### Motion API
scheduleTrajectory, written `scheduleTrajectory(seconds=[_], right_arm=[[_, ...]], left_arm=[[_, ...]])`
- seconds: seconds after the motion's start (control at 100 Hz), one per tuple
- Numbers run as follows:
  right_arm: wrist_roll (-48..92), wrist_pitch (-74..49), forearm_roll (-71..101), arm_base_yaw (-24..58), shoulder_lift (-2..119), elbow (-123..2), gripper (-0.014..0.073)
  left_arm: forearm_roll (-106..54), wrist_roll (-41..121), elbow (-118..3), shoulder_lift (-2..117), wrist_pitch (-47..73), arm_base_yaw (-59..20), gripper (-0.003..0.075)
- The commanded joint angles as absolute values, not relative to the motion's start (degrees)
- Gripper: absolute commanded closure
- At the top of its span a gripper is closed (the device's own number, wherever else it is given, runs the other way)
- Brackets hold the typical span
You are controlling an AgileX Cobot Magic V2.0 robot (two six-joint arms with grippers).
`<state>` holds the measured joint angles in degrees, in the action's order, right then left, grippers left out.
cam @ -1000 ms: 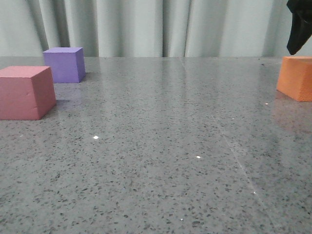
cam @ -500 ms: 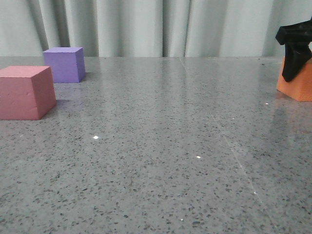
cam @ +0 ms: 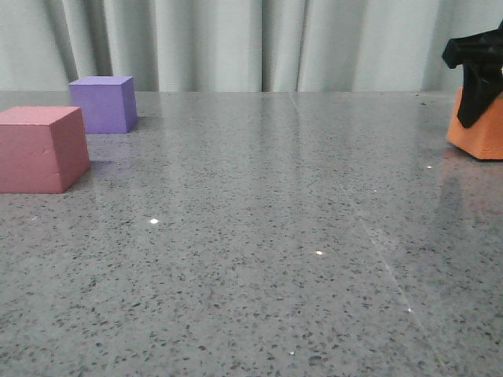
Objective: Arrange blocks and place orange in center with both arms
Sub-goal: 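Lift the orange cube with the right gripper toward the table center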
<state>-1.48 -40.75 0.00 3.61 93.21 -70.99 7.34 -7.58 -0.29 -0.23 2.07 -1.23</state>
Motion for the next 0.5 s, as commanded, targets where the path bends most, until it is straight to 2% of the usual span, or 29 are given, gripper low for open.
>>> scheduleTrajectory(seconds=[0.0, 0.29, 0.49], right_arm=[[-1.07, -41.13, 0.88, 5.56, 89.98, -74.66, 0.0433], [-10.94, -42.40, 1.26, 16.98, 89.81, -83.81, 0.0433], [-16.71, -43.27, 0.00, 24.16, 93.88, -89.83, 0.0433]], left_arm=[[6.88, -7.69, 2.86, -2.13, -2.28, -1.14, 0.0739], [6.88, -7.69, 2.86, -2.13, -2.28, -1.14, 0.0739], [6.88, -7.69, 2.86, -2.13, -2.28, -1.14, 0.0739]])
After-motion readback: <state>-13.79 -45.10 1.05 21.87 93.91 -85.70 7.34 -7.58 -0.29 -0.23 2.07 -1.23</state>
